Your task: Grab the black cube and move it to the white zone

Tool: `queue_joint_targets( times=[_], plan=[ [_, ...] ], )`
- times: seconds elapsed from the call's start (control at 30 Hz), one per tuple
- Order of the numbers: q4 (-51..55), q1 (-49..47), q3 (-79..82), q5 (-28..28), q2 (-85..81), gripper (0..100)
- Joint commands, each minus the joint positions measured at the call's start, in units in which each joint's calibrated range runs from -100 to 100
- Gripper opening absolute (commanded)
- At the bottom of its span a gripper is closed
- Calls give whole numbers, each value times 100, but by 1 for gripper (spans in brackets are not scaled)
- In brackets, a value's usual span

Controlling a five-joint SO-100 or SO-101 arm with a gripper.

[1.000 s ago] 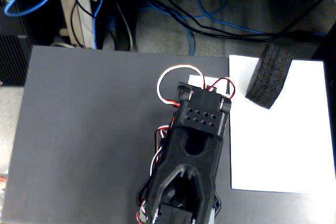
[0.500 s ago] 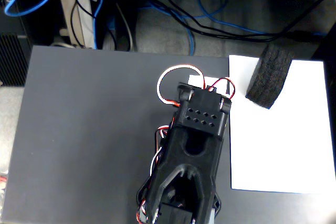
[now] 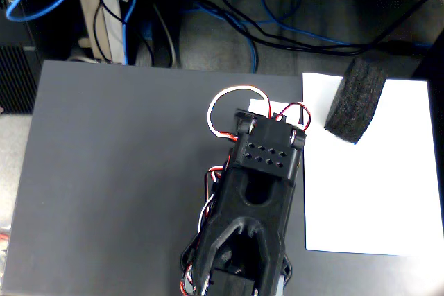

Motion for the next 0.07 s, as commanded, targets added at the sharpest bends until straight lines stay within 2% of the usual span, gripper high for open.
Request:
queue_joint_targets(
  times=[0.0, 0.03],
  plan=[
    [15, -46, 0, 7, -17, 2],
    [15, -46, 0, 7, -17, 2]
  ],
)
